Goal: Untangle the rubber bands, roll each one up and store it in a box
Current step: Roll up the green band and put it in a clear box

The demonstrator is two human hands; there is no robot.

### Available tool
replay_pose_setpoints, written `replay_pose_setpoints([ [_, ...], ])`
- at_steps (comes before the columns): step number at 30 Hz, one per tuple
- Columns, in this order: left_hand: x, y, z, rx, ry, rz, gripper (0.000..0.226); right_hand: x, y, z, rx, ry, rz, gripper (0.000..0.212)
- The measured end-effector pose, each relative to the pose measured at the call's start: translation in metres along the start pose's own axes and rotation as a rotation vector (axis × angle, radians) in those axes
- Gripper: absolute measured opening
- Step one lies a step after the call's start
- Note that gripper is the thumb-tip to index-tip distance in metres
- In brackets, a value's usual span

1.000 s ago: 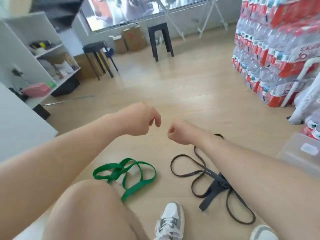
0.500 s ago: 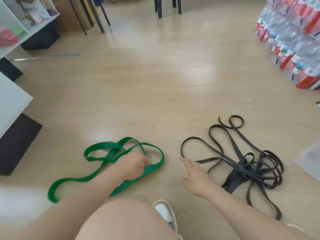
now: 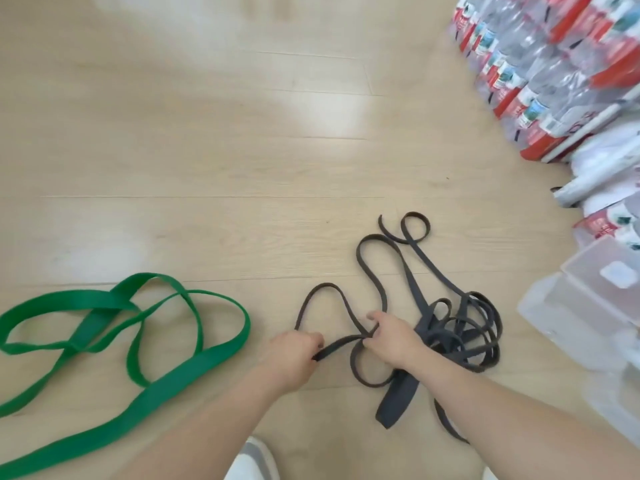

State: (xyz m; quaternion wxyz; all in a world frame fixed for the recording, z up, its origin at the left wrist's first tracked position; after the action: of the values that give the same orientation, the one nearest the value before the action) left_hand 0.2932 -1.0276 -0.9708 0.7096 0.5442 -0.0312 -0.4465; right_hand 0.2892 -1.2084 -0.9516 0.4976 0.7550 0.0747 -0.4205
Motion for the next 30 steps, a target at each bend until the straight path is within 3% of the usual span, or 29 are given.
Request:
replay_pose_setpoints([
  [2,-0.01,0.006,-0.004,-0.129,-0.015,0.086,0.023,-0.003,-0.007,-0.001,-0.007,0.039,-0.008,0.033],
  [5,-0.029,0.029,-0.025,-0.399,0.108,0.4,0.023,-0.004,-0.008,0.007,0.043,0.014,-0.056,0.017],
  [6,-0.034,0.034,-0.031,-0.421,0.131,0.476,0.023,-0.005,-0.006,0.009,0.041,0.008,-0.047,0.016],
  [8,-0.044,0.041,-0.04,-0.201,0.163,0.568,0.026,-0.008,-0.002,0.006,0.029,0.018,0.008,0.014],
  [10,-0.059,0.035,-0.053,0.088,0.281,0.549,0.045,-0.011,-0.003,-0.001,0.046,0.024,0.062,0.01],
  [13,-0.08,0.017,-0.073,0.098,0.49,0.295,0.08,-0.018,-0.013,-0.011,0.037,0.016,0.102,0.008],
  [15,-0.083,0.018,-0.077,0.085,0.502,0.265,0.072,-0.025,-0.019,-0.022,-0.082,0.053,0.157,0.033],
  [19,-0.093,0.053,-0.072,-0.185,0.477,0.477,0.035,-0.049,-0.026,-0.064,-0.244,0.203,0.211,0.087],
  [21,-0.107,0.081,-0.061,-0.368,0.415,0.61,0.025,-0.063,-0.03,-0.099,-0.116,0.331,0.032,0.108],
  [24,-0.14,0.127,-0.042,-0.632,0.32,0.771,0.027,-0.097,-0.022,-0.16,0.377,0.531,-0.295,0.125],
  [26,-0.165,0.151,-0.037,-0.819,0.29,0.864,0.026,-0.12,-0.01,-0.189,0.602,0.605,-0.428,0.106],
  [28,-0.192,0.175,-0.034,-0.938,0.239,0.976,0.021,-0.144,0.001,-0.211,0.637,0.667,-0.459,0.068],
  [30,-0.219,0.198,-0.032,-0.949,0.203,1.067,0.014,-0.166,0.003,-0.228,0.592,0.723,-0.475,0.049],
])
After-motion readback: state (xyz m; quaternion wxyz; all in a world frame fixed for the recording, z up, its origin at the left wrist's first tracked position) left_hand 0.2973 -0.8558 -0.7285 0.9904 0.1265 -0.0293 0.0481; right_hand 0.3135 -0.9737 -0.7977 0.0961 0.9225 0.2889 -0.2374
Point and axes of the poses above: each hand's wrist, its own x-axis towards the middle knuckle, its own y-axis out of the back of the hand, z = x × y, the point moved 5 cm from there along x, towards the middle knuckle, and after that the axes turned 12 degrees about -y, right-handed, at the moved point
